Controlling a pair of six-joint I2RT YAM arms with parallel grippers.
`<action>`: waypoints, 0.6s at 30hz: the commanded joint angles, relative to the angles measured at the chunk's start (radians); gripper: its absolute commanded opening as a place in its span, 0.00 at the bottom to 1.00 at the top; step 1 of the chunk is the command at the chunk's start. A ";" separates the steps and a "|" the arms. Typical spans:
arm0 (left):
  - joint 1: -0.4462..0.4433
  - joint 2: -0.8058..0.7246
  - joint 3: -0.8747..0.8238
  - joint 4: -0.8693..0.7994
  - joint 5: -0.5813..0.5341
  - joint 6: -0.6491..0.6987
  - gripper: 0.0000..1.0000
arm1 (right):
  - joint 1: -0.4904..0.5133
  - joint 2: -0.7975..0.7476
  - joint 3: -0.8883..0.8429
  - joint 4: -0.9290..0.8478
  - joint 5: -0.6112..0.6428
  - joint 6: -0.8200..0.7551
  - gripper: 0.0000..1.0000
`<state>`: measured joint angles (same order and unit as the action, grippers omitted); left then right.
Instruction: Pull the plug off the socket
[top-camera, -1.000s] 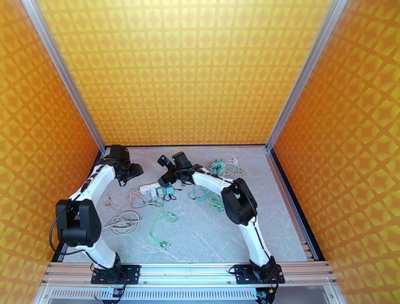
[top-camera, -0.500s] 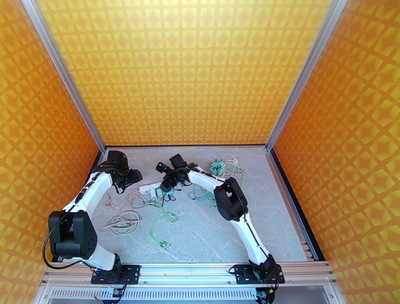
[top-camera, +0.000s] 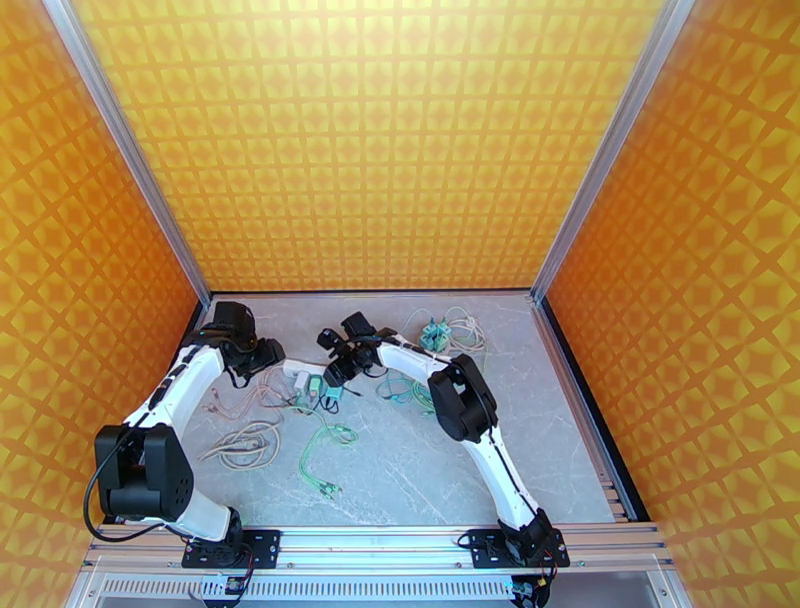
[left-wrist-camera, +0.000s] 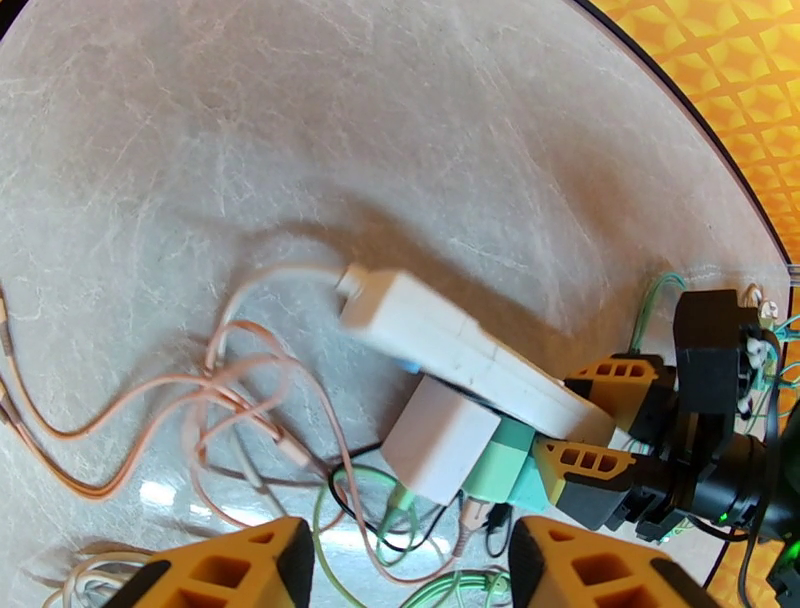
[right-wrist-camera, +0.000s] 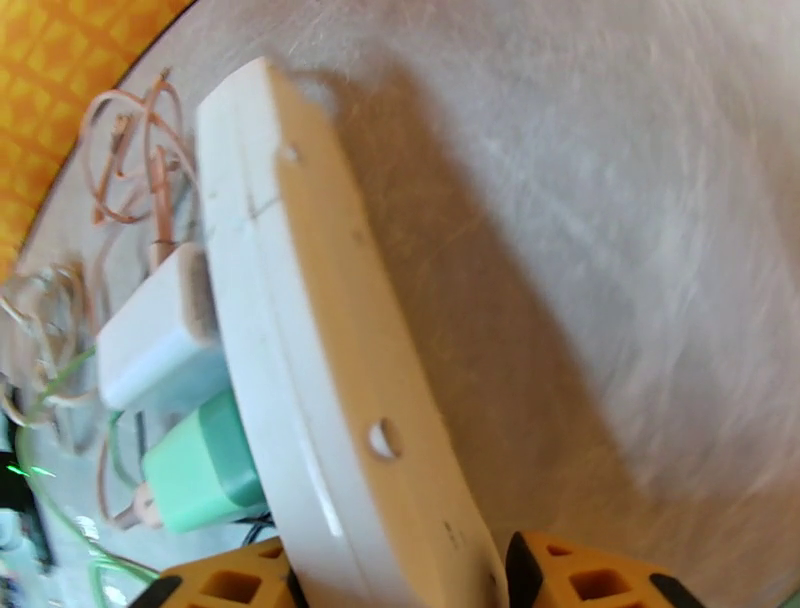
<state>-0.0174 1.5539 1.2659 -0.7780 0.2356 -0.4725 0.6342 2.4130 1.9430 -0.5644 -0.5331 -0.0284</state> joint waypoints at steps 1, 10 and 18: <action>0.007 -0.033 -0.021 0.002 0.034 -0.018 0.56 | -0.035 -0.010 -0.048 -0.014 -0.088 0.149 0.48; 0.004 -0.057 -0.070 0.038 0.067 -0.041 0.56 | -0.090 -0.052 -0.222 0.221 -0.273 0.456 0.43; -0.011 -0.088 -0.095 0.040 0.074 -0.043 0.56 | -0.099 -0.084 -0.491 0.618 -0.320 0.916 0.46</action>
<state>-0.0204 1.4967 1.1870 -0.7506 0.2844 -0.5045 0.5339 2.3199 1.5539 -0.0689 -0.8650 0.6189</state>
